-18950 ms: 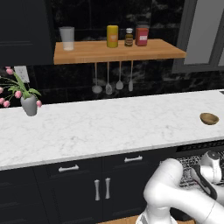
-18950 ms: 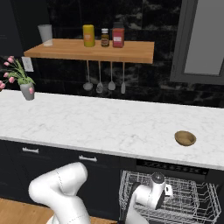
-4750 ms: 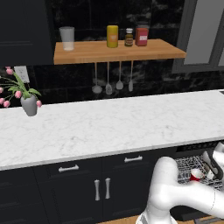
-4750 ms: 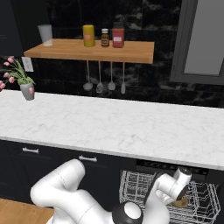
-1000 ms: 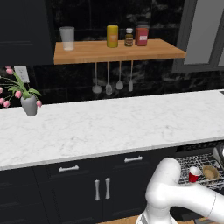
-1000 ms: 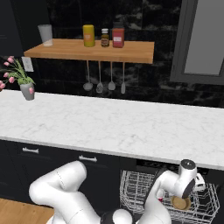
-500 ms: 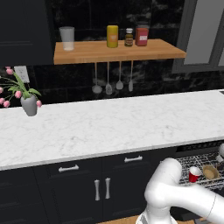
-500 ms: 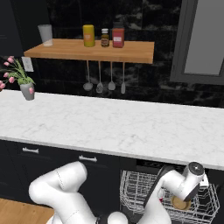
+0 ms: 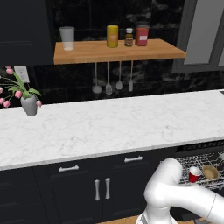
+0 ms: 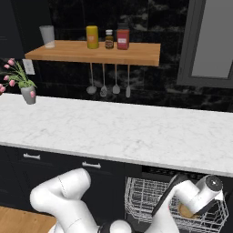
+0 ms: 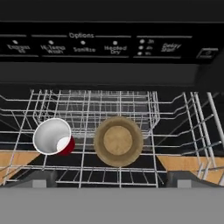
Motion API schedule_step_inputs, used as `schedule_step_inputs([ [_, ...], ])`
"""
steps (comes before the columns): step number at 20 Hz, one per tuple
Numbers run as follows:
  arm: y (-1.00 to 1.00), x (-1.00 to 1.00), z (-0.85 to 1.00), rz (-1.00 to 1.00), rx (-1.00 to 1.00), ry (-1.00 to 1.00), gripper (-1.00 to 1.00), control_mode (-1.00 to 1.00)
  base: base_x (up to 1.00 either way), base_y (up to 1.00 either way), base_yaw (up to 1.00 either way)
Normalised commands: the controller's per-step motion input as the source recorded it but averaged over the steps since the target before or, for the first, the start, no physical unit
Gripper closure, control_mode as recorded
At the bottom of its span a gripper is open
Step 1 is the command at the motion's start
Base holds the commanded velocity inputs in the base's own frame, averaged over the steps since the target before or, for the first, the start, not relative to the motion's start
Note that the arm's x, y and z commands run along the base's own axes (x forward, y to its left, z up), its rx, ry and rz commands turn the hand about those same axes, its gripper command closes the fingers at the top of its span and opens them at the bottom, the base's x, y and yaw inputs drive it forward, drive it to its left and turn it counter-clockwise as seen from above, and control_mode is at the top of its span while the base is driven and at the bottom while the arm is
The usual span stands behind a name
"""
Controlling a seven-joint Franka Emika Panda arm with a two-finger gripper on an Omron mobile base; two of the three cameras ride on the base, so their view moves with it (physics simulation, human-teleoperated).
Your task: Pick up the cup and bowl from the counter, place them in the dishwasher, and close the dishwasher door.
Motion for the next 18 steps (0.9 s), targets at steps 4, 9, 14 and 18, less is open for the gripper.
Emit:
schedule_step_inputs([
  [4, -0.09, -0.06, 0.02, -0.12, 0.07, 0.0, -1.0, -1.0, 0.0, 0.0, 0.0],
  [9, 0.03, 0.0, 0.0, -0.07, 0.01, 0.0, -1.0, -1.0, 0.0, 0.0, 0.0],
  [14, 0.14, -0.68, -0.02, -0.09, 0.02, 0.0, -1.0, -1.0, 0.0, 0.0, 0.0],
  [18, 0.18, -0.97, 0.0, -0.4, 0.04, 0.0, -1.0, -1.0, 0.0, 0.0, 0.0],
])
